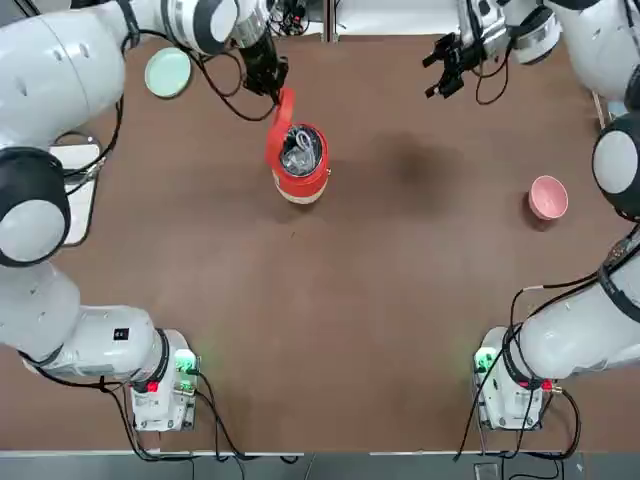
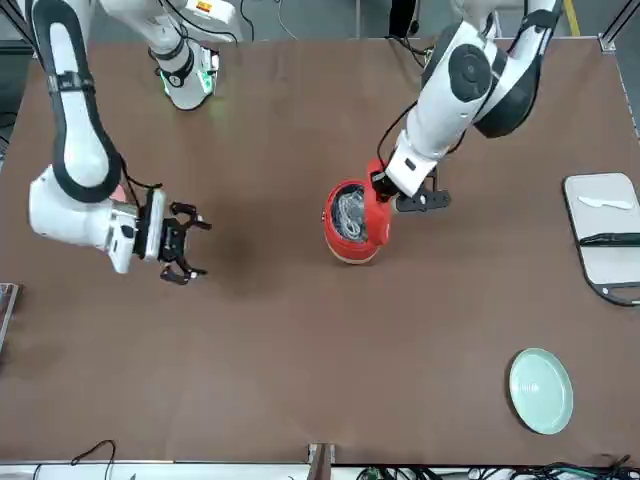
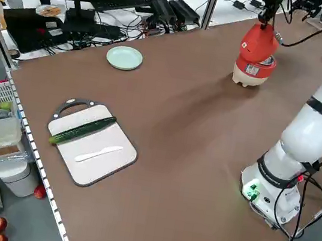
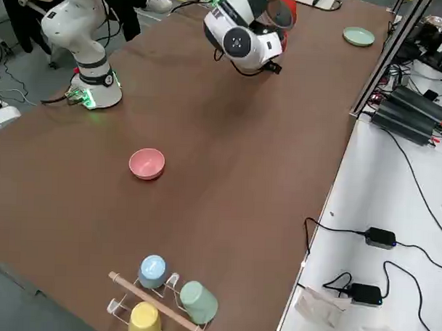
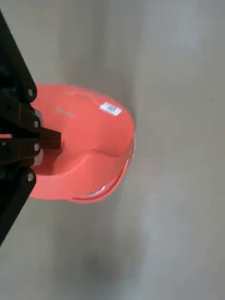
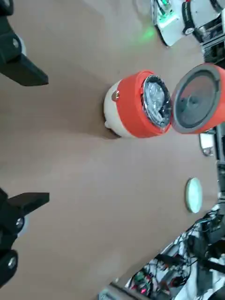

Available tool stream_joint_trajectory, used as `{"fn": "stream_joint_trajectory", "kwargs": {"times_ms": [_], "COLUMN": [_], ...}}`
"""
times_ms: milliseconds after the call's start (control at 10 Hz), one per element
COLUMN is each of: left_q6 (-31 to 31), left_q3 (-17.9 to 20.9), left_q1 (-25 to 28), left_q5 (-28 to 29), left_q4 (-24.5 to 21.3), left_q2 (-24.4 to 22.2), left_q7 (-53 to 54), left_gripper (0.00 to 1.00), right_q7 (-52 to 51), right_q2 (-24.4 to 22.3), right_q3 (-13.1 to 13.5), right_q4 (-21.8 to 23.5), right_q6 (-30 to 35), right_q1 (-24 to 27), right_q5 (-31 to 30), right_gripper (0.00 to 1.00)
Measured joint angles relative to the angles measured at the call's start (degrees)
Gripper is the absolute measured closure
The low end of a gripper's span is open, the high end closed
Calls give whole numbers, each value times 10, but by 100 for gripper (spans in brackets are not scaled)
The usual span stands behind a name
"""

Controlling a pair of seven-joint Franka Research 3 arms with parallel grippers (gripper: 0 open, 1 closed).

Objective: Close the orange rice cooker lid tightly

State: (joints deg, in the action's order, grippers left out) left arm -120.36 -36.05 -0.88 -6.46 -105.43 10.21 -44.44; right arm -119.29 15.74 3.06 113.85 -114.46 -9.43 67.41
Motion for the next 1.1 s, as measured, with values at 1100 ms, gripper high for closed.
{"fn": "stream_joint_trajectory", "kwargs": {"times_ms": [1100], "left_q6": [-101], "left_q3": [-1], "left_q1": [-65], "left_q5": [131], "left_q4": [-4], "left_q2": [124], "left_q7": [-154], "left_gripper": [99], "right_q7": [-348], "right_q2": [145], "right_q3": [-29], "right_q4": [93], "right_q6": [23], "right_q1": [-146], "right_q5": [448], "right_gripper": [16]}}
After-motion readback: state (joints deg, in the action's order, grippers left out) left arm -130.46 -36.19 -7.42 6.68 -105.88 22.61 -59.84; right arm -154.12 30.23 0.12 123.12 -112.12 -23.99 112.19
